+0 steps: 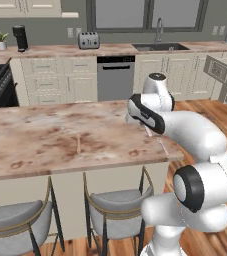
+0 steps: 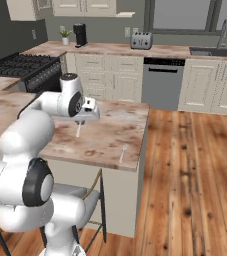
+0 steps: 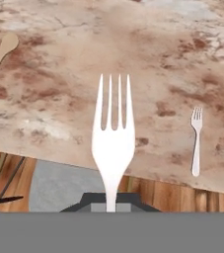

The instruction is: Pick up the metallic utensils from the counter and place them in the open drawer. Make sure not to pick up any wooden utensils.

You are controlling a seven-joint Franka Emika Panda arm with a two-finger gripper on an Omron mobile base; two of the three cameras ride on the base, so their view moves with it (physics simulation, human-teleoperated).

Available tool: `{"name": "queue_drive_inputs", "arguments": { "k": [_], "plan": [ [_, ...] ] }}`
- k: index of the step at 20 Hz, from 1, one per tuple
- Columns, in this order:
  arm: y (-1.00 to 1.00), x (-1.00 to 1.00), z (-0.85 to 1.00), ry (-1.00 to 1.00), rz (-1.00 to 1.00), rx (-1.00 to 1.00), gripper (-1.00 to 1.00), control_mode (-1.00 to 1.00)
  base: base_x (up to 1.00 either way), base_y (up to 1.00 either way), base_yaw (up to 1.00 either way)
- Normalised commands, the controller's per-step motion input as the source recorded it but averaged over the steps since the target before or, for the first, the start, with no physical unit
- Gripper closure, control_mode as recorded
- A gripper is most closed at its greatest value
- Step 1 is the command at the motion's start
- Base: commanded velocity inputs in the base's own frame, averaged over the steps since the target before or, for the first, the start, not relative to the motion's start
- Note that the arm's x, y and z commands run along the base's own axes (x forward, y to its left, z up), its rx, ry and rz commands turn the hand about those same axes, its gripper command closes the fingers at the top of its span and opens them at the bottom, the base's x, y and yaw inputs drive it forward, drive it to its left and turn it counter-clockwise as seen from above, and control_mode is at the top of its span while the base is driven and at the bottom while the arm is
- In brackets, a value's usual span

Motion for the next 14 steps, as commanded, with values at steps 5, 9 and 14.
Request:
{"name": "queue_drive_inputs", "arguments": {
  "k": [5, 9, 14],
  "plan": [
    [0.00, -0.30, 0.45, -0.01, 0.03, 0.01, 1.00, -1.00, 0.00, 0.00, 0.00],
    [0.00, -0.41, 0.40, 0.00, 0.00, 0.00, 1.00, -1.00, 0.00, 0.00, 0.00],
    [0.00, -0.49, 0.41, -0.01, 0.00, 0.00, 1.00, -1.00, 0.00, 0.00, 0.00]
  ]
}}
